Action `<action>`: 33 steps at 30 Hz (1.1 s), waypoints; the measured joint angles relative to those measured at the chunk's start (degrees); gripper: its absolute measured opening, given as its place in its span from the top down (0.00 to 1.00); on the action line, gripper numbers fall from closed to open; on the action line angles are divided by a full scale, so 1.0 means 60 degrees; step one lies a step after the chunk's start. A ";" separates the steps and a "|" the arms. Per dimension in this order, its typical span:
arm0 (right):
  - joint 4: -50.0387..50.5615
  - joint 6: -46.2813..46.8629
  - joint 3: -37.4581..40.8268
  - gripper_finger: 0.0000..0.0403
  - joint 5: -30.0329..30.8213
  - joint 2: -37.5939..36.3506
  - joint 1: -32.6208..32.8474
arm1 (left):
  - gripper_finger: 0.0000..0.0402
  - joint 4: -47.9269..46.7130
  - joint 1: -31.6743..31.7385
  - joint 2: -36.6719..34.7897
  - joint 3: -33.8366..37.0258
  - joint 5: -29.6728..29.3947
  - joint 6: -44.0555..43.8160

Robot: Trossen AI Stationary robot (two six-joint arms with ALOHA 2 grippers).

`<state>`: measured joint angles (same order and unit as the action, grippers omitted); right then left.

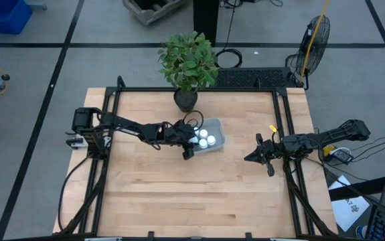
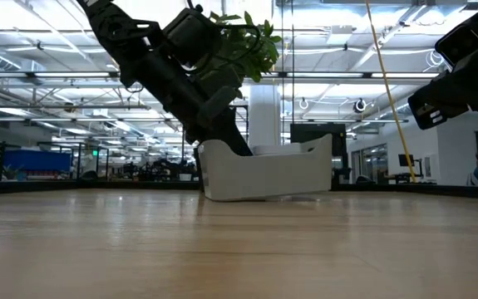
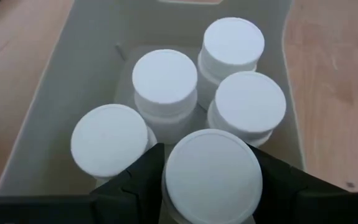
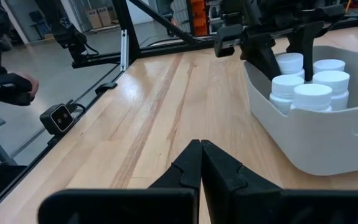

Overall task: Pick and place pill bottles into a basket
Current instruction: Put the white pill bottle into the gray bin, then return to Home Position

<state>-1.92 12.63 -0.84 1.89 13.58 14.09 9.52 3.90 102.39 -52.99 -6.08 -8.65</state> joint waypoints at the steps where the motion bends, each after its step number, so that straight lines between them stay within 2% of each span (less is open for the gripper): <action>1: 0.0000 -0.0007 0.0000 1.00 0.0000 0.0000 0.0000 | 0.54 -0.0004 -0.0001 0.0000 0.0000 -0.0006 -0.0002; 3: 0.0002 -0.0015 0.0000 1.00 0.0004 -0.0004 0.0000 | 0.53 0.0000 -0.0004 0.0000 0.0000 -0.0005 -0.0003; 10: 0.0000 -0.0045 0.0000 1.00 0.0004 0.0000 0.0000 | 0.39 0.0015 -0.0004 0.0000 0.0000 0.0002 -0.0046; 16: 0.0002 -0.0045 0.0000 1.00 0.0004 0.0000 0.0000 | 0.34 0.0158 -0.0004 -0.0004 0.0011 0.0013 -0.0105; 22: 0.0002 -0.0047 0.0000 1.00 0.0002 -0.0002 0.0000 | 0.37 0.0276 -0.0022 -0.0312 0.0044 0.0186 -0.0115; 28: 0.0002 -0.0045 0.0000 1.00 0.0004 -0.0004 -0.0002 | 0.43 -0.0035 -0.0029 -0.1223 0.0029 0.0210 -0.0059; 33: -0.0002 0.0008 0.0000 1.00 -0.0009 -0.0002 0.0000 | 0.55 -0.0811 -0.0181 -0.1980 0.0029 0.0184 0.0114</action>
<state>-1.93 12.67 -0.84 1.84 13.57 14.09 4.65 2.82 90.51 -52.82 -4.97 -7.97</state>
